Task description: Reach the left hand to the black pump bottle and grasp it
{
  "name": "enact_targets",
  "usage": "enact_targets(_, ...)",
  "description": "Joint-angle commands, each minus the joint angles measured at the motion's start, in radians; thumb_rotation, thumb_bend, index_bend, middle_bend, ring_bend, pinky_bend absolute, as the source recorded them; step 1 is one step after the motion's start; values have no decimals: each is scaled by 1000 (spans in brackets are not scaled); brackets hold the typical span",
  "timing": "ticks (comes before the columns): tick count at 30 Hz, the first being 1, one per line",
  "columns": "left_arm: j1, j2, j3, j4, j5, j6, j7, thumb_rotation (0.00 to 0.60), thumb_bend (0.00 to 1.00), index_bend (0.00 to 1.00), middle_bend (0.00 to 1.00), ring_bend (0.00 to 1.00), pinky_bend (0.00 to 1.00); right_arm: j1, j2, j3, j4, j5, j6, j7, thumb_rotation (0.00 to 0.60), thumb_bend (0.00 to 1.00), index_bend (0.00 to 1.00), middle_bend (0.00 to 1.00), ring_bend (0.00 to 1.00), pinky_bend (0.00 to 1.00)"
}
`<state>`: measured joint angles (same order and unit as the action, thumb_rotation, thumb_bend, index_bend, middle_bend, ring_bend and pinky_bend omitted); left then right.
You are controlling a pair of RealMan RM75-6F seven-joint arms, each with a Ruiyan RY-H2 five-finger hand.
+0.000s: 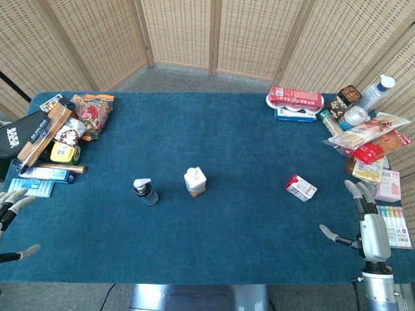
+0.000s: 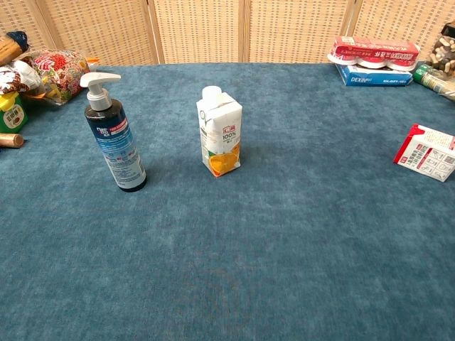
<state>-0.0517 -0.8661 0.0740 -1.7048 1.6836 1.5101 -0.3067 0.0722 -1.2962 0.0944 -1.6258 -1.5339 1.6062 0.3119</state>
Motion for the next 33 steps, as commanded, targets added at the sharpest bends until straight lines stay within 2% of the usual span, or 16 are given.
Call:
enact_targets(1, -3, -3, 1, 4, 1, -3, 0, 600, 0, 155, 0, 0, 0, 0, 0, 0, -1, -2, -1, 0, 600, 0, 0, 0, 0, 0)
enact_targets(7, -13, -15, -2, 11, -10, -21, -3, 600, 0, 155, 0, 0, 0, -1, -2, 3, -2, -1, -7, 3, 600, 0, 0, 0, 0, 0)
enact_targets(12, -39, -48, -6, 24, -43, -84, -18, 600, 0, 156, 0, 0, 0, 0, 2, 15, -6, 11, -11, 23, 600, 0, 0, 0, 0, 0)
enact_targets(15, -58, -122, -29, 78, -64, -97, -90, 600, 0, 128, 0, 0, 0, 0, 5, 17, -7, 16, -15, 30, 600, 0, 0, 0, 0, 0)
enact_targets(18, -72, -229, -53, 188, -73, -89, -211, 600, 0, 68, 0, 0, 0, 0, 6, 14, -4, 15, -22, 41, 600, 0, 0, 0, 0, 0)
enact_targets(25, -89, -471, -97, 438, -97, -53, -391, 600, 0, 68, 0, 0, 0, -1, 10, 9, -9, 2, -25, 52, 600, 0, 0, 0, 0, 0)
enact_targets(28, -106, -535, -95, 486, -95, -72, -404, 600, 0, 68, 0, 0, 0, -1, 9, 8, -12, 0, -28, 50, 600, 0, 0, 0, 0, 0)
enact_targets(33, -145, -590, -105, 480, -107, -123, -389, 600, 0, 72, 0, 0, 0, -1, 9, 5, -12, -3, -31, 51, 600, 0, 0, 0, 0, 0)
